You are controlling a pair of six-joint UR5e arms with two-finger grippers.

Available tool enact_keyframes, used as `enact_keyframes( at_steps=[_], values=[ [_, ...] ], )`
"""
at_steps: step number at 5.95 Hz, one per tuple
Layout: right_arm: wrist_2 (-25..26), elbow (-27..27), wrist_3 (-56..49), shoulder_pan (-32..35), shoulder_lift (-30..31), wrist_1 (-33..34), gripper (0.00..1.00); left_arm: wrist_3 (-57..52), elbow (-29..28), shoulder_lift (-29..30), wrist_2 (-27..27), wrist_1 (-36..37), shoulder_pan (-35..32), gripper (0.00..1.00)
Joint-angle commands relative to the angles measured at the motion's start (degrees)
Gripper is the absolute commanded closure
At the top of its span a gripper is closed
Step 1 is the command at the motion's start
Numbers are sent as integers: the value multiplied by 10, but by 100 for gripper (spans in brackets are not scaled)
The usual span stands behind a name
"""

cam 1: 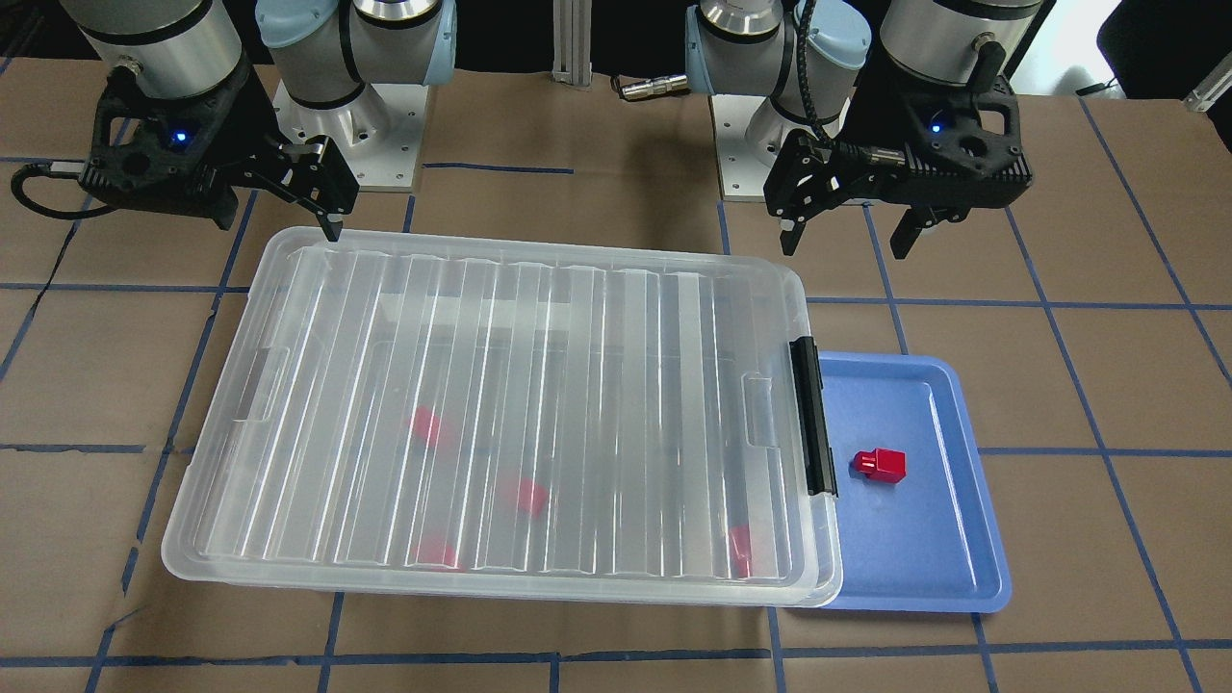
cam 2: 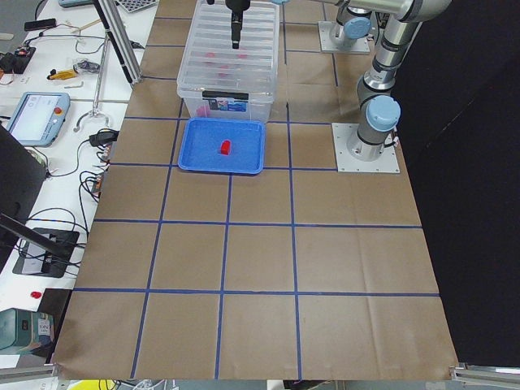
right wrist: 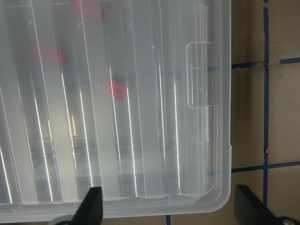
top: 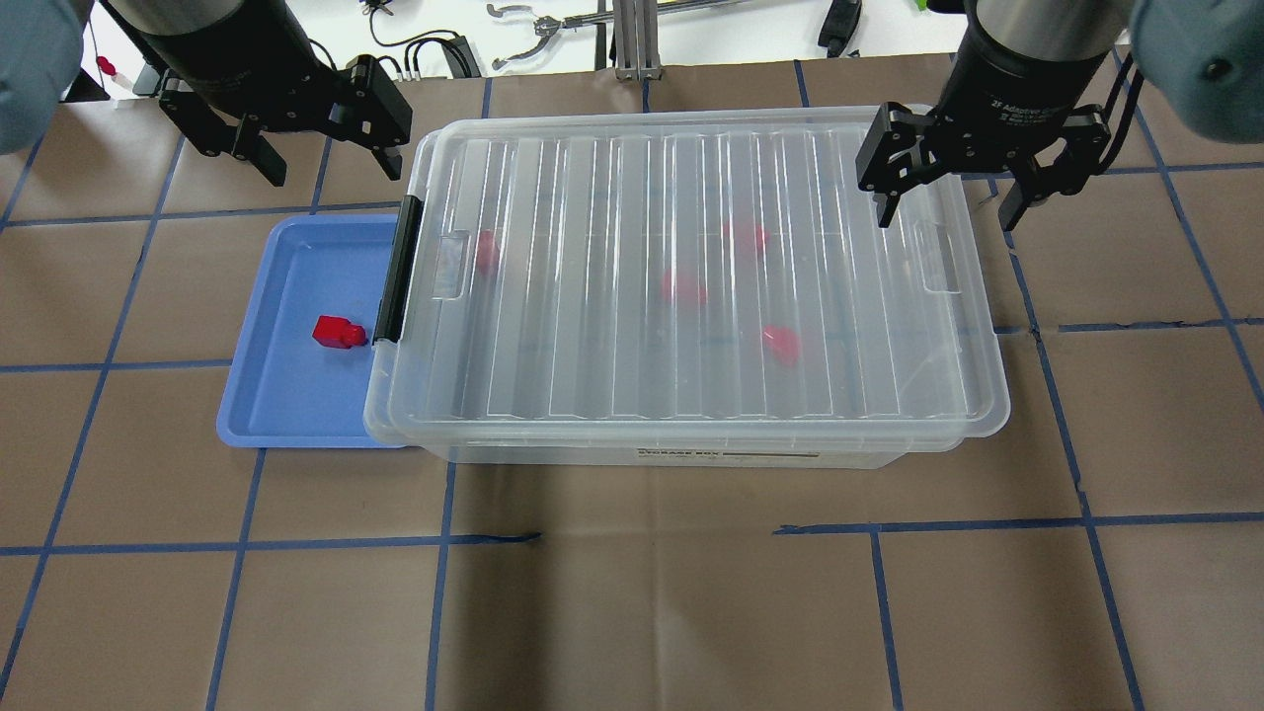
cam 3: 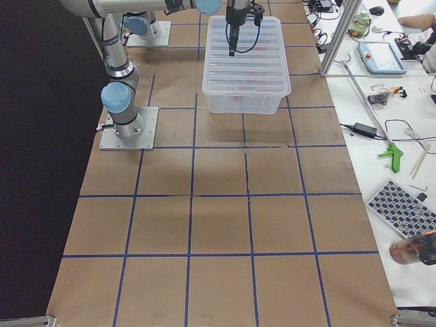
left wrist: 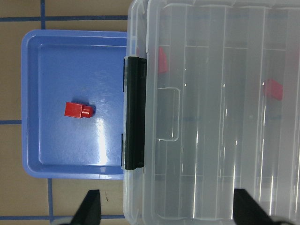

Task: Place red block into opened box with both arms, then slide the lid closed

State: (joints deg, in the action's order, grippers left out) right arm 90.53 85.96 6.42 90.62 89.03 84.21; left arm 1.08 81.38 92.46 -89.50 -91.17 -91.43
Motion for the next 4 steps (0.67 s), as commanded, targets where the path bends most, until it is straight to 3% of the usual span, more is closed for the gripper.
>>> enact_keyframes(
  at_steps=[1, 4],
  values=[
    [0, 0, 0, 0, 0, 0, 0, 0, 0, -1, 0, -1, 0, 1],
    [2, 14, -24, -11, -3, 9, 0, -1, -1, -1, 0, -1, 0, 1]
  ],
)
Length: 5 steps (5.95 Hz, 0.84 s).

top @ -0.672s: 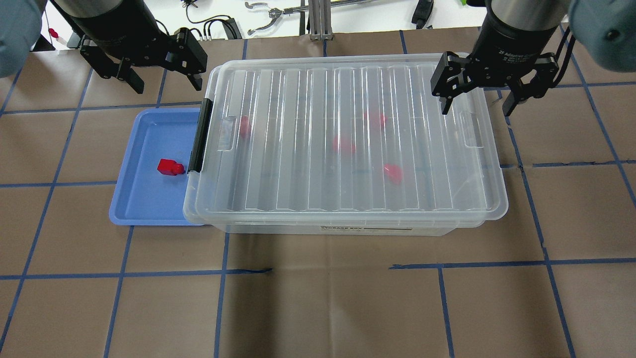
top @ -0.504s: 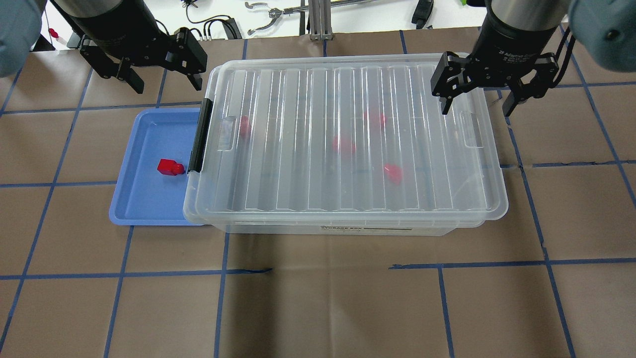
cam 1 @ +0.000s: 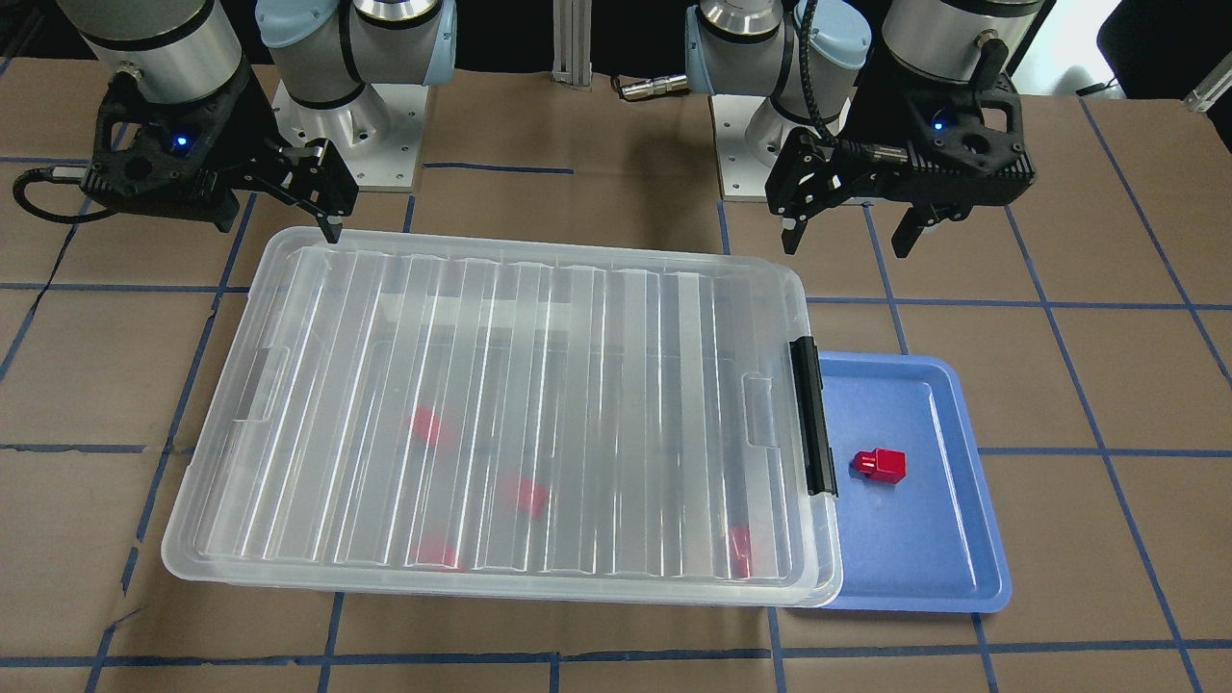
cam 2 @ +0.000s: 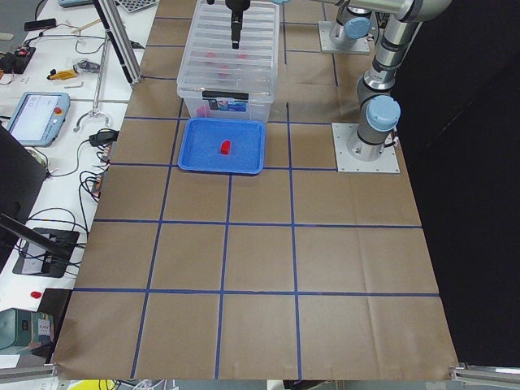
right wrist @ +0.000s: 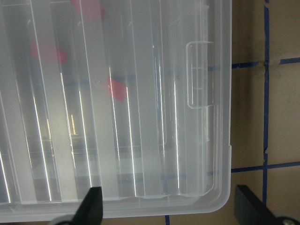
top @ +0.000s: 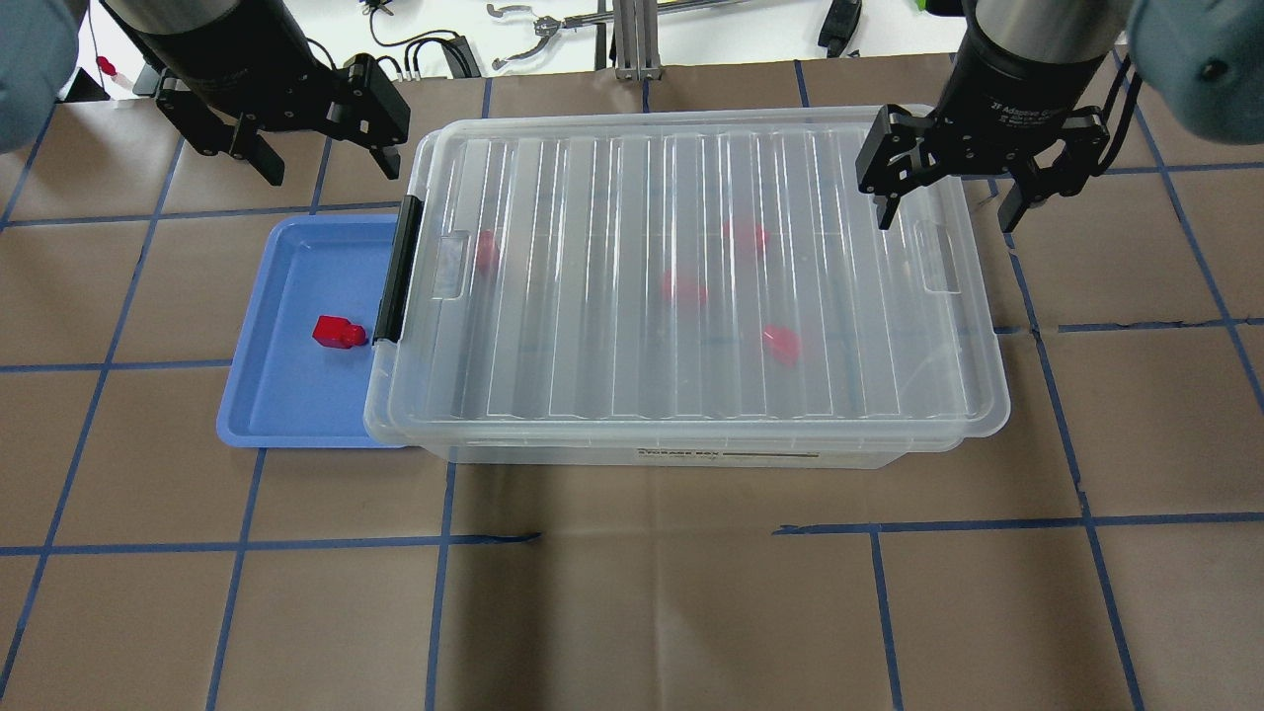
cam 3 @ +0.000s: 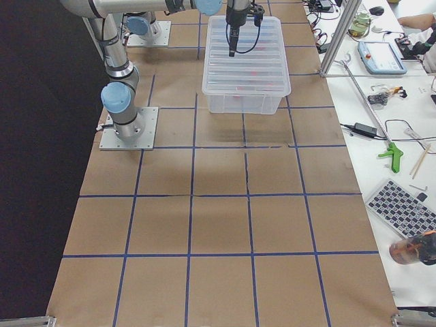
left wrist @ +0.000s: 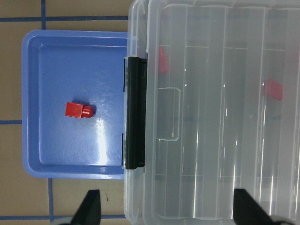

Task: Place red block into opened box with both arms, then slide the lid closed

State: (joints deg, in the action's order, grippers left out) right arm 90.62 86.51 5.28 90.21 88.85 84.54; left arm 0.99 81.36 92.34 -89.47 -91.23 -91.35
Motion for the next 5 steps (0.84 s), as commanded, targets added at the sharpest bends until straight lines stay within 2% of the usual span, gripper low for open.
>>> enact_keyframes(
  at_steps=[1, 4, 5],
  values=[
    [-1, 22, -45, -20, -3, 9, 0, 0, 3, 0, -2, 0, -3, 1],
    [-4, 103, -125, -98, -5, 83, 0, -43, 13, -11, 0, 9, 5, 1],
    [0, 153, -142, -102, -5, 163, 0, -112, 15, -18, 0, 9, 7, 1]
  ],
)
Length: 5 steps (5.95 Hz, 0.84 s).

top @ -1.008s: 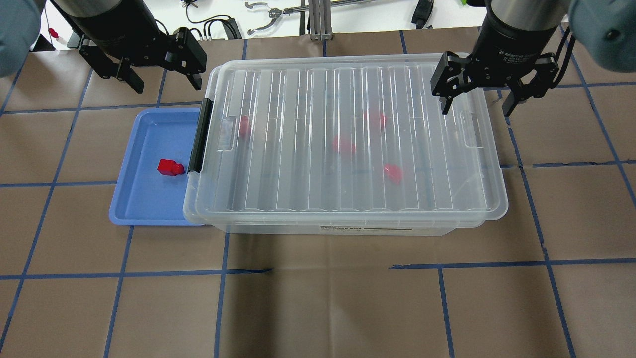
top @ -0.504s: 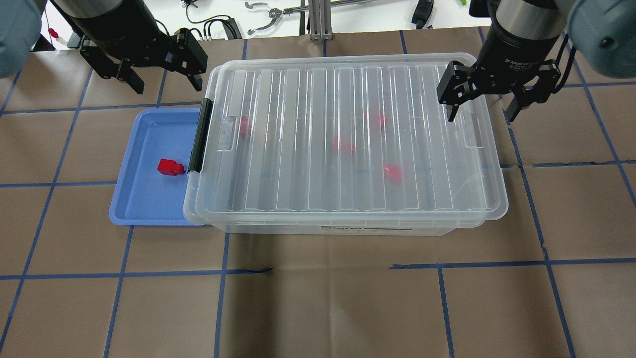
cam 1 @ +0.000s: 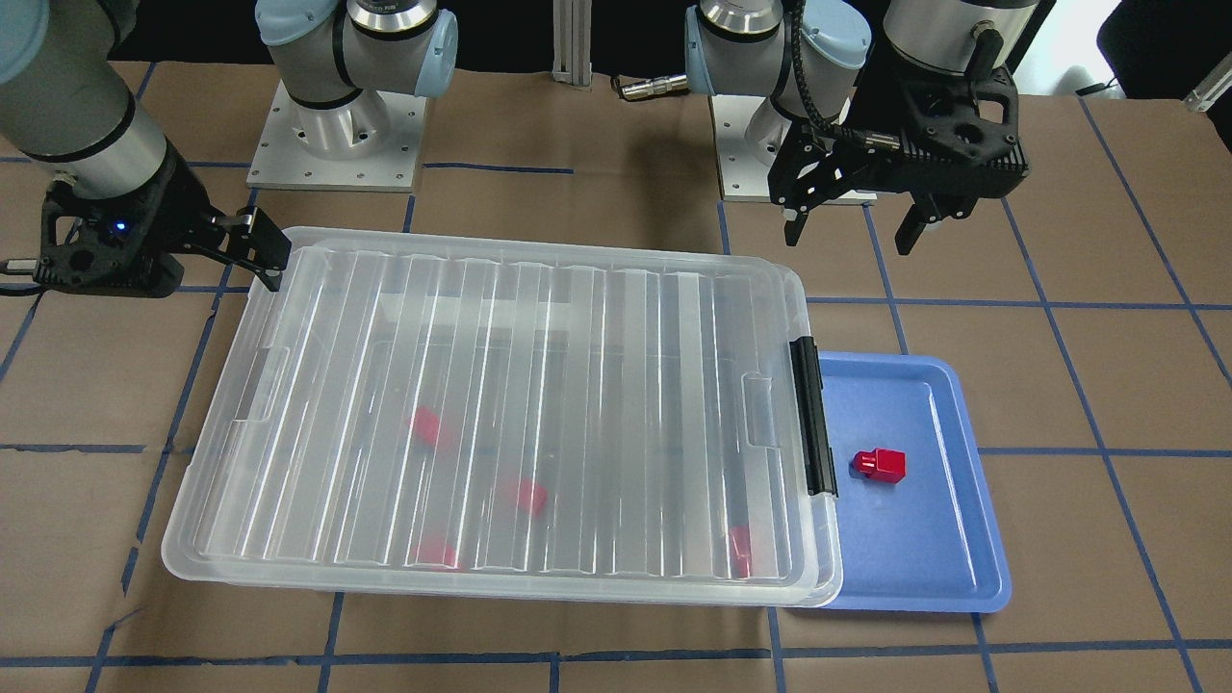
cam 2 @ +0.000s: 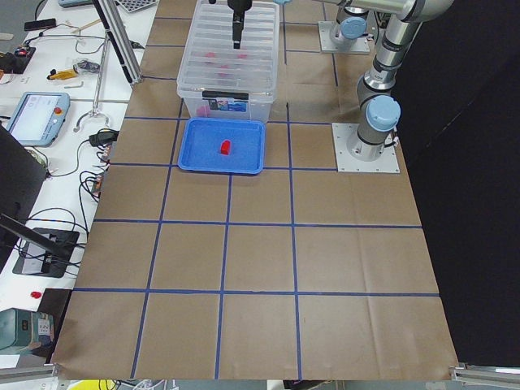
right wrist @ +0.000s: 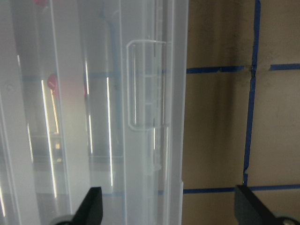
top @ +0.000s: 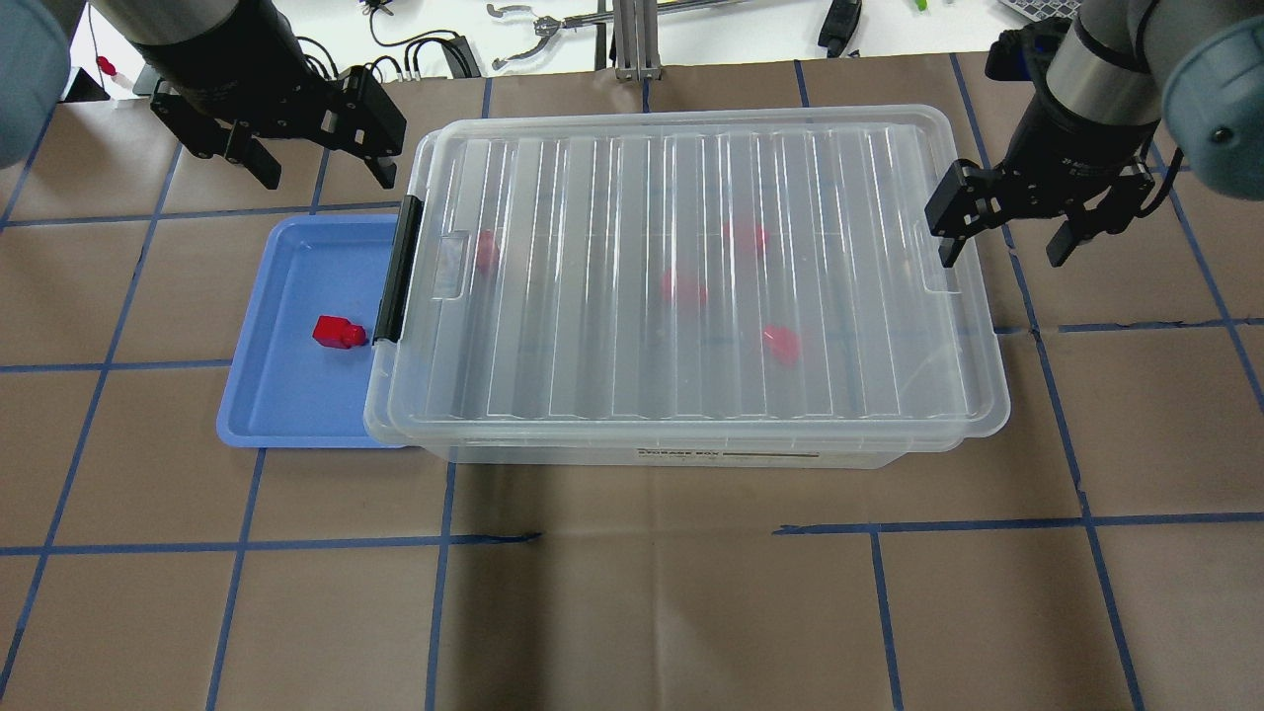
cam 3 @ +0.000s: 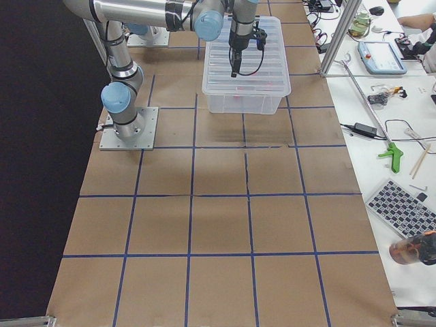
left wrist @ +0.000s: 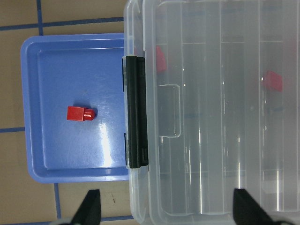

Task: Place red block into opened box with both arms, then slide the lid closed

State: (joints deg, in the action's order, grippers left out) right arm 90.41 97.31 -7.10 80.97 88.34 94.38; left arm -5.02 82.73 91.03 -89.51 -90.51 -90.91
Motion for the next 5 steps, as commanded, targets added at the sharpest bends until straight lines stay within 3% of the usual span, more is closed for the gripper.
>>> enact_keyframes(
  at_steps=[1, 4, 5],
  values=[
    [4, 73, -26, -15, -1, 120, 0, -99, 3, 1, 1, -5, 6, 1],
    [1, 82, -68, -39, -23, 122, 0, -252, 16, 10, -6, -11, 17, 2],
    [3, 82, -69, -39, -25, 122, 0, -258, 50, -4, -6, -11, 27, 1]
  ],
)
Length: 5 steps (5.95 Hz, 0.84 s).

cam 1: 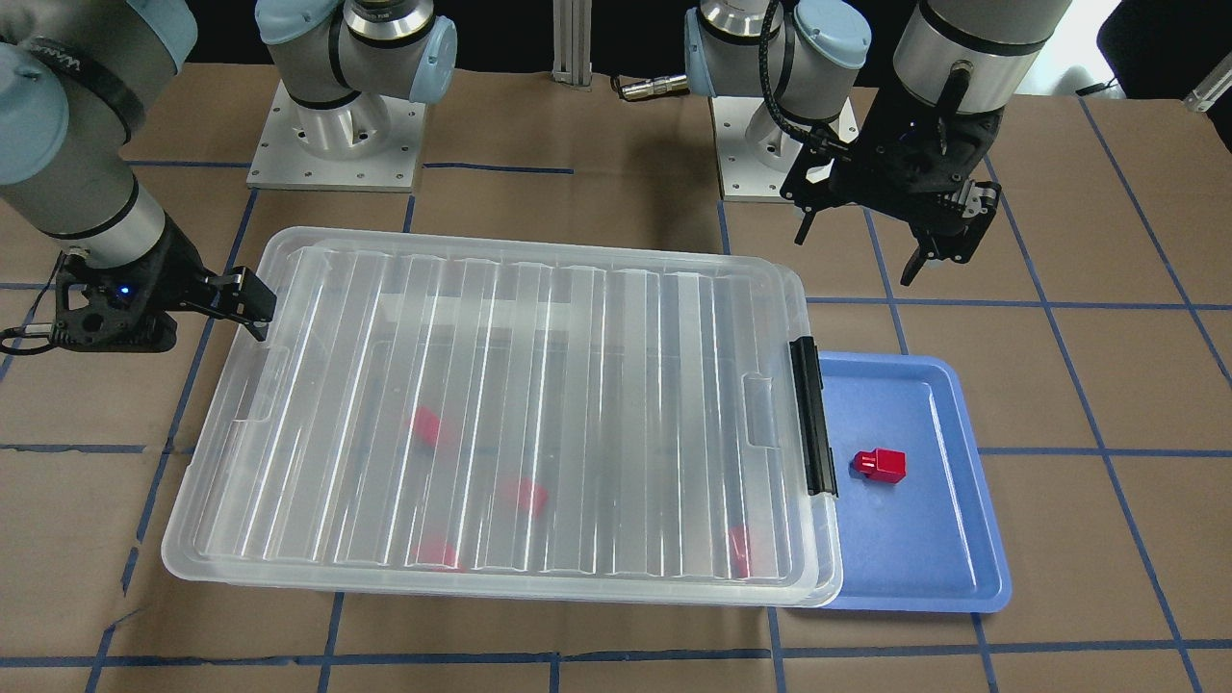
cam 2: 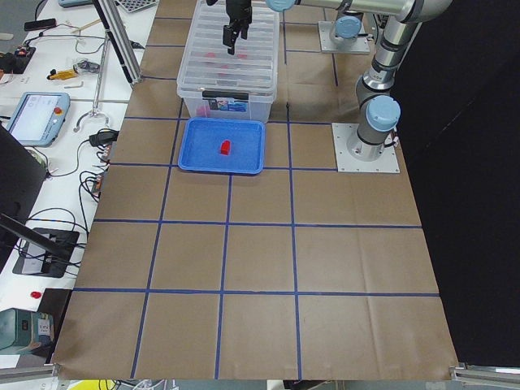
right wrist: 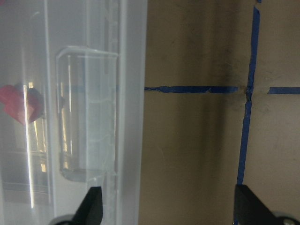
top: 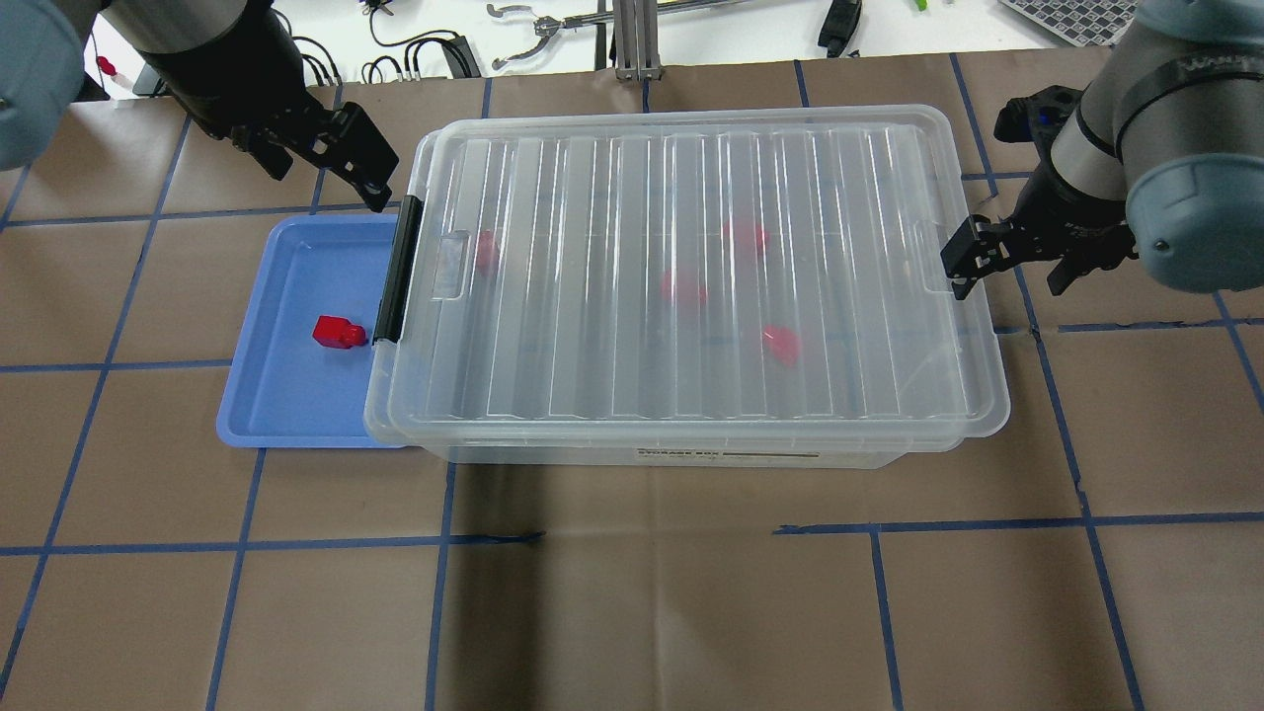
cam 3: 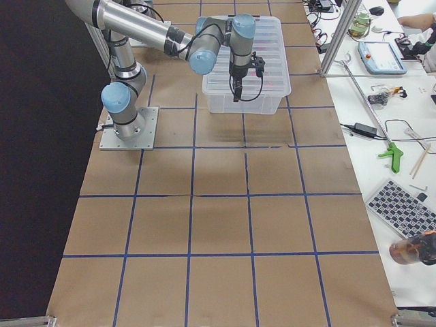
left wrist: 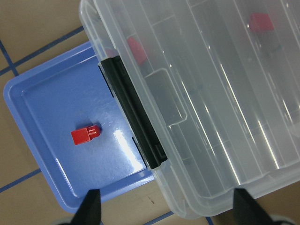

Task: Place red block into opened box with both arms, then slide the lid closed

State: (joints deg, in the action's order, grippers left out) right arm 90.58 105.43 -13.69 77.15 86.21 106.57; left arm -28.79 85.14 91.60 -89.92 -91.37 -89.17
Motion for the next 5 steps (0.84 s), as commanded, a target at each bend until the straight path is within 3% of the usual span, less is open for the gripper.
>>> enact_keyframes(
  at_steps=[1, 5],
  values=[
    [0, 0, -3, -2, -9, 0, 0, -75, 46, -6, -2, 0, 14, 1],
    [2, -3, -12, -2, -19, 32, 0, -439, 49, 25, -1, 32, 93, 2]
  ],
)
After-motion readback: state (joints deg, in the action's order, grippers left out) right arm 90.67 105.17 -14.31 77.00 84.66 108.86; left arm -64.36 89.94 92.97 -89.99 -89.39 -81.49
